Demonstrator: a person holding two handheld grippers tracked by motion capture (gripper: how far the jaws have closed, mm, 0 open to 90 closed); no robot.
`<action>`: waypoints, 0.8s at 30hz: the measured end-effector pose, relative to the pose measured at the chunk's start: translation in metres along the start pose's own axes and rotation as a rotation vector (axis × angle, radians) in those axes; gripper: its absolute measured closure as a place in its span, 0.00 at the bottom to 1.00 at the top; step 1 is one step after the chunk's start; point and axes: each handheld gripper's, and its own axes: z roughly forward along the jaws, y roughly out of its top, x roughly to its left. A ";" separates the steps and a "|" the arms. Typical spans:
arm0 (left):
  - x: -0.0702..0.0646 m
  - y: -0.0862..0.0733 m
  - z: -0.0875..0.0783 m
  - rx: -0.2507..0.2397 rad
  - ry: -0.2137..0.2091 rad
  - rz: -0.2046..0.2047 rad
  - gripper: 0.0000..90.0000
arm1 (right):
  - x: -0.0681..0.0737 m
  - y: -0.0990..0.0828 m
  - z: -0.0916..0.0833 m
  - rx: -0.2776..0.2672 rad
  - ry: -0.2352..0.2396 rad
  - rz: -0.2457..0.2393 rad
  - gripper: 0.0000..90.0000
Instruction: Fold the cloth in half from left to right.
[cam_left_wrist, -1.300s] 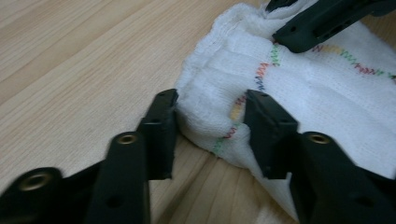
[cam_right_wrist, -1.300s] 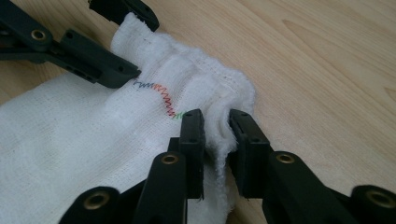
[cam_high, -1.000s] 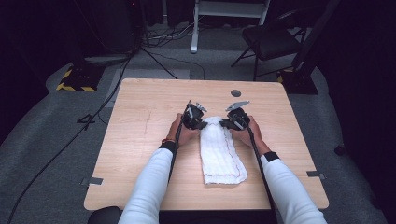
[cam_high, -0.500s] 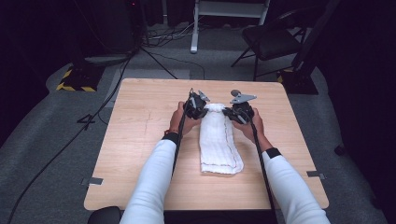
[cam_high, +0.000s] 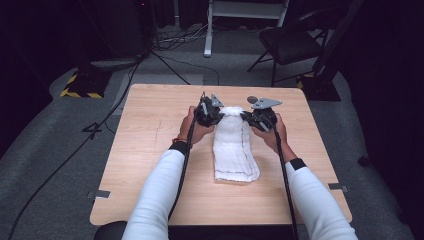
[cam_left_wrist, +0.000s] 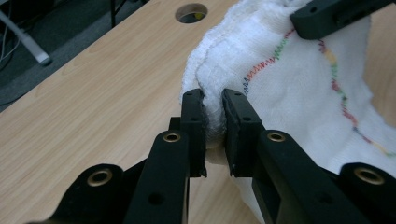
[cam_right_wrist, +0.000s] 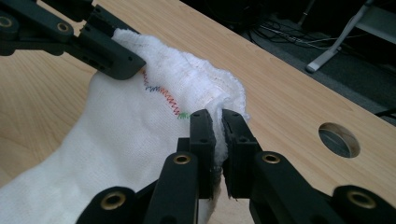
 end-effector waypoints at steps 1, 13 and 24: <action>-0.002 -0.002 -0.002 -0.003 -0.010 0.007 0.88 | 0.001 -0.001 -0.002 -0.002 0.007 0.002 0.93; -0.021 -0.016 -0.022 -0.046 -0.115 0.047 0.88 | 0.012 -0.021 -0.031 -0.041 0.108 -0.019 0.93; -0.041 -0.033 -0.037 -0.050 -0.182 0.102 0.88 | 0.026 -0.037 -0.051 -0.055 0.189 -0.040 0.93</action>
